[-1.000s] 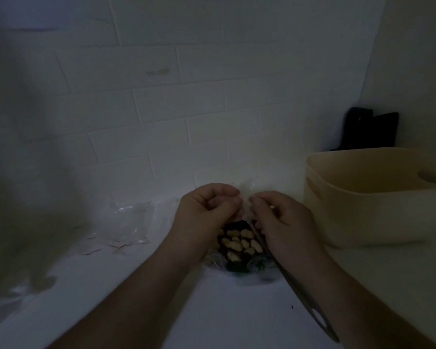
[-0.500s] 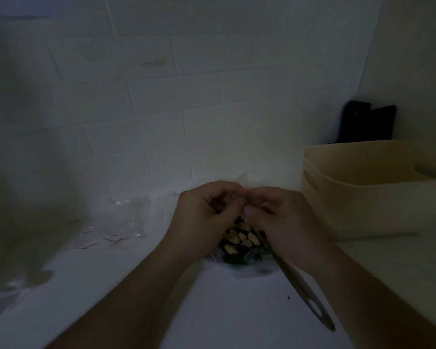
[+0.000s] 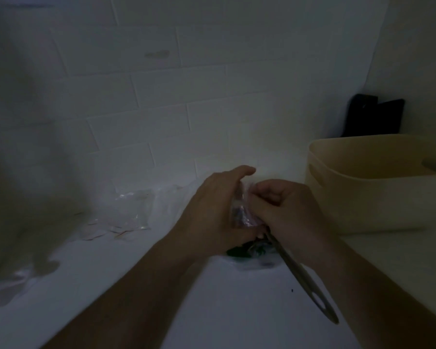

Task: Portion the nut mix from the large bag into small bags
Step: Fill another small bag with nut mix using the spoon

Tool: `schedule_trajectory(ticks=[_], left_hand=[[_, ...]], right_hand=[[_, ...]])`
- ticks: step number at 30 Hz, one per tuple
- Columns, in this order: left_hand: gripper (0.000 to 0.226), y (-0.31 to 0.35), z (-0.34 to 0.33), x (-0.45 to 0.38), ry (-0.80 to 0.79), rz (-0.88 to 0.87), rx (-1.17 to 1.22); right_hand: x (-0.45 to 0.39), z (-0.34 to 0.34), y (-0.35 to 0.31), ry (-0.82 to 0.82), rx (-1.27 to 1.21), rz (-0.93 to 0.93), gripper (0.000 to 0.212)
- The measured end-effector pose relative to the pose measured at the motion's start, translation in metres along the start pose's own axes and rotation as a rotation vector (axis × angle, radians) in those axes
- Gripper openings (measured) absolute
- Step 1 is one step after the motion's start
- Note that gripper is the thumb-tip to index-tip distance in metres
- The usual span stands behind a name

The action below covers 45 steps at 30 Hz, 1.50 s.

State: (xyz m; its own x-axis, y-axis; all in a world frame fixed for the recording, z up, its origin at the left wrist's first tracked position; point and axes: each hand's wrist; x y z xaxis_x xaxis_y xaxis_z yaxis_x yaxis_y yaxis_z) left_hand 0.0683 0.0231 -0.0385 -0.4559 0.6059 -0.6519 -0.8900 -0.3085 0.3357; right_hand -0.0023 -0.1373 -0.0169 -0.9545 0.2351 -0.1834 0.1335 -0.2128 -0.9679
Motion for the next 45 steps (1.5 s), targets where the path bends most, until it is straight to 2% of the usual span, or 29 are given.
schedule_trajectory(ticks=[2,4,6,8,10,12,17,20,23,26,30,33,35,37,40,42,45], left_hand=[[0.089,-0.001,0.003,0.000,-0.077,0.082,-0.001],[0.087,-0.003,0.008,-0.001,-0.125,0.087,-0.140],[0.087,-0.007,0.012,-0.001,-0.115,0.074,-0.285],[0.095,-0.011,0.013,0.001,-0.083,0.089,-0.315],[0.108,-0.013,0.011,0.005,-0.067,0.080,-0.326],[0.112,-0.011,0.006,0.004,-0.045,0.048,-0.351],[0.090,-0.002,0.000,-0.003,0.090,-0.095,-0.353],[0.084,-0.006,0.000,-0.004,0.106,-0.120,-0.375],[0.085,-0.009,0.002,-0.003,0.084,-0.160,-0.330],[0.073,-0.008,0.000,-0.002,0.036,-0.182,-0.231],[0.056,-0.003,0.001,-0.002,0.004,-0.113,-0.105],[0.061,-0.001,0.005,0.000,-0.031,-0.067,-0.041],[0.071,0.000,0.005,0.000,-0.047,-0.059,-0.028],[0.072,0.001,0.005,-0.001,-0.057,-0.088,-0.019],[0.065,0.002,0.006,-0.002,-0.014,-0.090,-0.024],[0.065,0.000,0.010,0.000,0.040,-0.032,0.006],[0.063,-0.002,0.017,0.001,0.118,0.103,0.048]], right_hand=[[-0.001,0.003,-0.001,0.017,0.082,0.014,0.017],[-0.005,0.008,-0.001,0.083,0.134,0.007,0.015],[-0.009,0.014,-0.001,0.143,0.151,0.013,0.016],[-0.012,0.017,0.001,0.182,0.120,0.009,0.015],[-0.012,0.015,0.003,0.170,0.078,-0.033,0.010],[-0.011,0.011,0.006,0.142,0.084,-0.067,0.012],[-0.006,0.003,0.008,0.150,0.337,0.051,0.011],[-0.005,0.003,0.006,0.133,0.330,0.044,0.012],[-0.008,0.008,0.006,0.084,0.324,0.029,0.015],[-0.009,0.008,0.010,0.044,0.335,0.049,0.013],[-0.008,0.008,0.010,0.038,0.313,0.015,0.012],[-0.006,0.010,0.004,-0.015,0.187,-0.072,0.016],[-0.005,0.009,0.003,-0.033,0.171,-0.079,0.022],[-0.003,0.007,0.001,-0.048,0.152,-0.082,0.023],[-0.004,0.007,-0.002,-0.054,0.086,-0.076,0.012],[-0.007,0.015,-0.003,-0.035,0.106,-0.041,0.012],[-0.013,0.035,-0.001,-0.091,0.311,0.040,0.017]])
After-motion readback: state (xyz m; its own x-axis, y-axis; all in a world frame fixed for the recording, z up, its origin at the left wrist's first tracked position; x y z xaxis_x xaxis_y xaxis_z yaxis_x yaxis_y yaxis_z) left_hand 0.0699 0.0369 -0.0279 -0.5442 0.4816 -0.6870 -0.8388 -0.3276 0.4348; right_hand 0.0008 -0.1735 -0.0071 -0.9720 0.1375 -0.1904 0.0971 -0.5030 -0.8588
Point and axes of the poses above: each hand's wrist, its own x-axis away from the middle knuckle, its own z-axis out of the back of the hand, y = z × x, and after that the axes turned 7 degrees about -z, right-handed
